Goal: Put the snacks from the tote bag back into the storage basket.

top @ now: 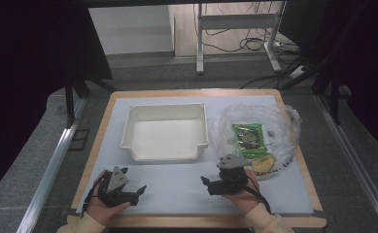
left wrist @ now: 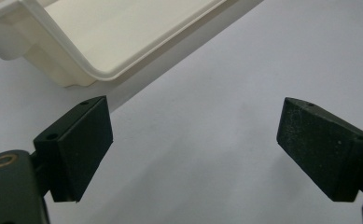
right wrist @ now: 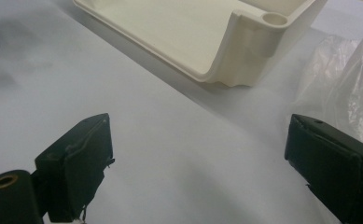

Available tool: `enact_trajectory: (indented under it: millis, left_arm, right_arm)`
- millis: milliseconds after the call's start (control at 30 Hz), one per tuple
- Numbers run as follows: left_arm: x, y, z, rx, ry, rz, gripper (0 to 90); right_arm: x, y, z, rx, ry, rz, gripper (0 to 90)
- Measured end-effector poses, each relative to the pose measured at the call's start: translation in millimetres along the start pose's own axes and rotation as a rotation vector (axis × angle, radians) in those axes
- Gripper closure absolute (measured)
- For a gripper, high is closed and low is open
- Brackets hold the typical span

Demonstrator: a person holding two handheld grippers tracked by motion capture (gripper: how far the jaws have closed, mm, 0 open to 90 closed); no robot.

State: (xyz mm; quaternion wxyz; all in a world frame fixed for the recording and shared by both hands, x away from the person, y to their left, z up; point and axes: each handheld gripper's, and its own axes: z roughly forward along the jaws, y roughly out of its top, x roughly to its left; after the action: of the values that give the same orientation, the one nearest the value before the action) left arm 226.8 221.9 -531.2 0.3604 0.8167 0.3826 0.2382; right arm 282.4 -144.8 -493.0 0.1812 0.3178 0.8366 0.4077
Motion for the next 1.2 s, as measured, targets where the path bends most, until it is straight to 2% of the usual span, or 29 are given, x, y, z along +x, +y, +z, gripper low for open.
enact_trajectory:
  millis: [267,500,567,633,700,900,967,1200]
  left_arm:
    - [0.2,0.6,1.2,-0.005,-0.007,0.002,10.8]
    - [-1.6,5.2,5.2,-0.008,-0.022,0.024,10.8]
    - [-1.8,5.8,4.5,-0.014,-0.024,0.026,10.8]
    - [-2.5,6.6,3.8,-0.021,-0.021,0.025,10.8]
    - [-3.2,7.1,3.4,-0.022,-0.022,0.028,10.8]
    - [-6.2,6.3,3.0,-0.017,-0.022,0.037,10.8]
    - [-7.1,5.9,2.1,-0.019,-0.015,0.032,10.8]
    - [-6.7,4.6,2.6,-0.015,-0.018,0.032,10.8]
  right_arm:
    - [3.8,0.2,1.1,0.004,0.011,-0.01,9.6]
    - [1.9,0.0,-7.2,-0.008,0.023,-0.016,12.3]
    - [0.4,0.2,-7.8,-0.017,0.025,-0.012,12.7]
    - [-0.5,0.6,-8.0,-0.017,0.033,0.021,13.4]
    - [-0.9,0.7,-8.1,-0.017,0.034,0.023,13.6]
    - [-1.7,3.2,-8.5,-0.018,0.033,0.003,16.2]
    - [-0.2,6.1,-11.2,-0.051,0.031,0.001,19.8]
    - [-0.2,12.5,-16.7,-0.059,0.042,-0.012,20.5]
